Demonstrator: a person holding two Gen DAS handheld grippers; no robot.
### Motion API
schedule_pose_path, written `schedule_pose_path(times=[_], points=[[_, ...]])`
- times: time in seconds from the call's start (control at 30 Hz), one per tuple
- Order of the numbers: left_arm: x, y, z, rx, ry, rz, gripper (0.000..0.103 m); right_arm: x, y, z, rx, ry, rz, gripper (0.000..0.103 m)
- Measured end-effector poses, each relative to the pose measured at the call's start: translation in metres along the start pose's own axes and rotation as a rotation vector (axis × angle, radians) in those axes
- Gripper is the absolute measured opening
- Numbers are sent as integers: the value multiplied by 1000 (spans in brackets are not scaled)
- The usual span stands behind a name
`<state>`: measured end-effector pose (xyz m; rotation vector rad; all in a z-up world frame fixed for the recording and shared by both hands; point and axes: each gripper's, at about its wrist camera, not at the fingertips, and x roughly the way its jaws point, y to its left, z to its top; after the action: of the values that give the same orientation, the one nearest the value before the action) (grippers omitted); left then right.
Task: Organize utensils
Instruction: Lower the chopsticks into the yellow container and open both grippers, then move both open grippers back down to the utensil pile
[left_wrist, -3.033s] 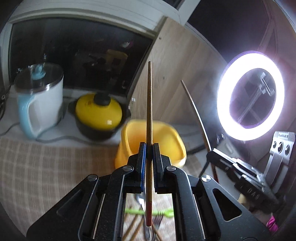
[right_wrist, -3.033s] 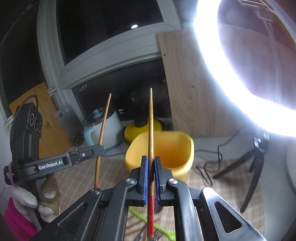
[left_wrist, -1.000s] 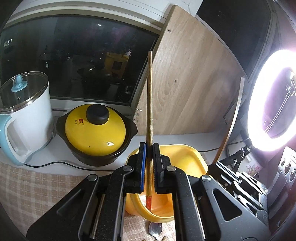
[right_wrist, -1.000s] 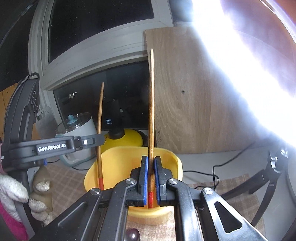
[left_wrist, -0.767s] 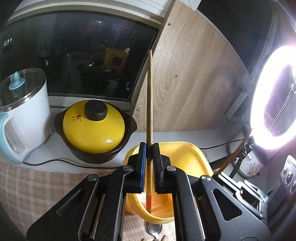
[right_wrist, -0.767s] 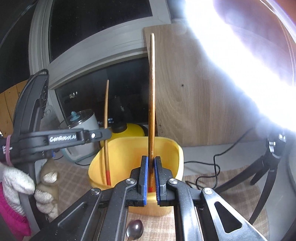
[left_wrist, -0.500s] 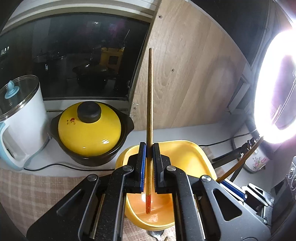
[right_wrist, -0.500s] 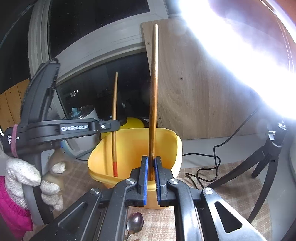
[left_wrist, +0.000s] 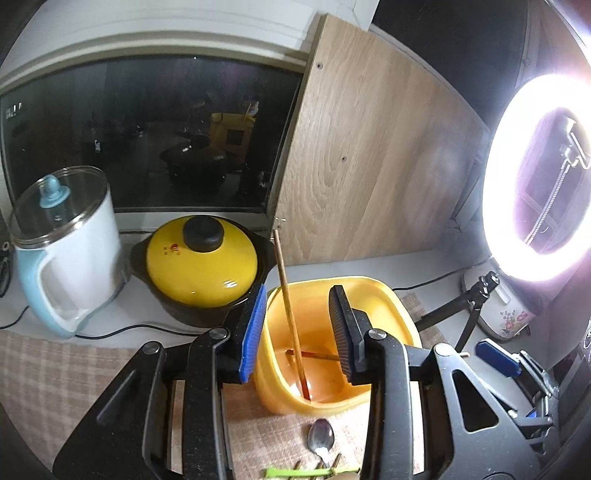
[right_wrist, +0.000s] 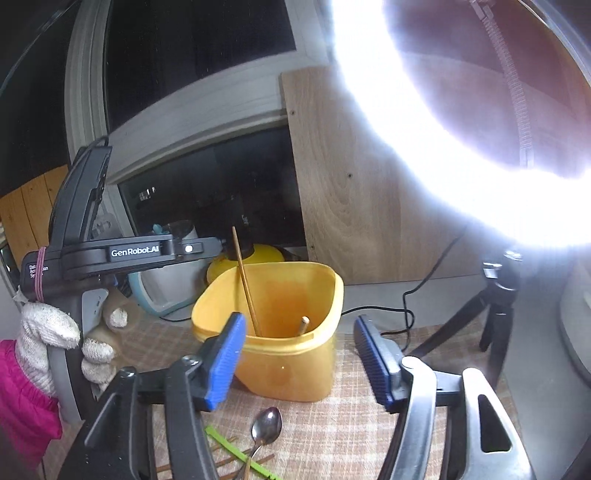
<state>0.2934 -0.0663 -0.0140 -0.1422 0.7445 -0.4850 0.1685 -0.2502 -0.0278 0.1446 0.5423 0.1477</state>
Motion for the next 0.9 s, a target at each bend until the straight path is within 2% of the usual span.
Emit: schedule_pose_path(times=[0.17,0.23,0.37,0.53,0.7,0.8,0.9], points=[[-31,4,-9,4,-33,-10,35,-32,-8,-8,33,-13,16,76],[-45,8,-16,3,-61,-13,35,-43,-12,-11,53,-16,33,85],[-66,12,-34,30,-78,12,35,-63,-22,-20,91,-8,48,87],[-80,21,-63,50,-14,20,35,-73,-32,-37,149,64,89,90],[-90,32,-95,52,74,15,35,-74,-27,-55,140,156,91,90],[-87,34,-112,67,142,13,35,-72,-21,-71,128,240,86,82],[-84,33,-128,92,202,21,35,-67,-18,-84,140,307,120,76]])
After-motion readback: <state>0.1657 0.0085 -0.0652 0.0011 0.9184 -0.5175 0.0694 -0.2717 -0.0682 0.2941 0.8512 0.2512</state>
